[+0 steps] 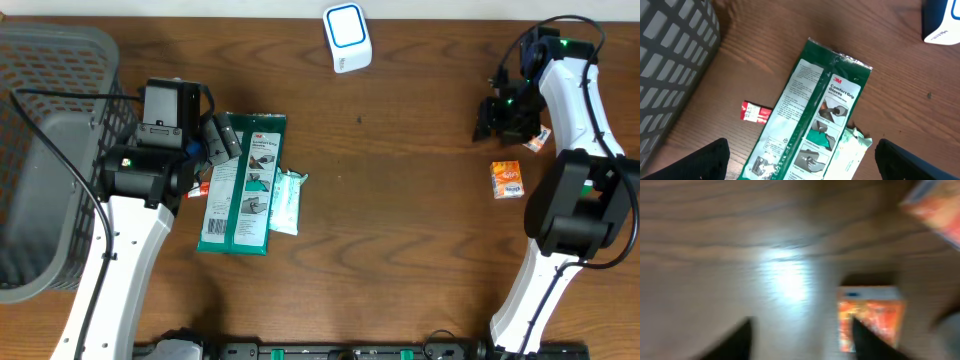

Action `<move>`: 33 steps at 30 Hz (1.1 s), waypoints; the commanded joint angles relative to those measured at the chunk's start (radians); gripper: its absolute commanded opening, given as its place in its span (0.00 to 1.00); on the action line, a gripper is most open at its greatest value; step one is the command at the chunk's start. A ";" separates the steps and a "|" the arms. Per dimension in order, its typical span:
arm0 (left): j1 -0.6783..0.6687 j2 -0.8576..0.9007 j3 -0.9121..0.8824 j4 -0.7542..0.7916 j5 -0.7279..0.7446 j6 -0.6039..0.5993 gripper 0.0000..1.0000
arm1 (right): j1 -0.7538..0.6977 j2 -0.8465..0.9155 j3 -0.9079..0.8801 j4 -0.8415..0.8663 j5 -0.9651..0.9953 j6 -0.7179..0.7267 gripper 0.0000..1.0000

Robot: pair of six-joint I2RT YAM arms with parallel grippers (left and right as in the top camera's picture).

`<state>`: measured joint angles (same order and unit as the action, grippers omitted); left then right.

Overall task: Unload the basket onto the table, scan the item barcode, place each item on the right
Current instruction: 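Lower the pack onto the table and open the right gripper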

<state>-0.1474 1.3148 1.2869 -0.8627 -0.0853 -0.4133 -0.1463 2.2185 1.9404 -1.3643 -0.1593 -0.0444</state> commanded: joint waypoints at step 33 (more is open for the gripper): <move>0.002 -0.002 0.013 0.001 -0.013 0.016 0.93 | 0.031 -0.008 -0.228 0.002 -0.374 -0.204 0.69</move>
<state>-0.1474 1.3148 1.2869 -0.8623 -0.0853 -0.4133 -0.1368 2.2185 1.6951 -1.3529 -0.3935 -0.1932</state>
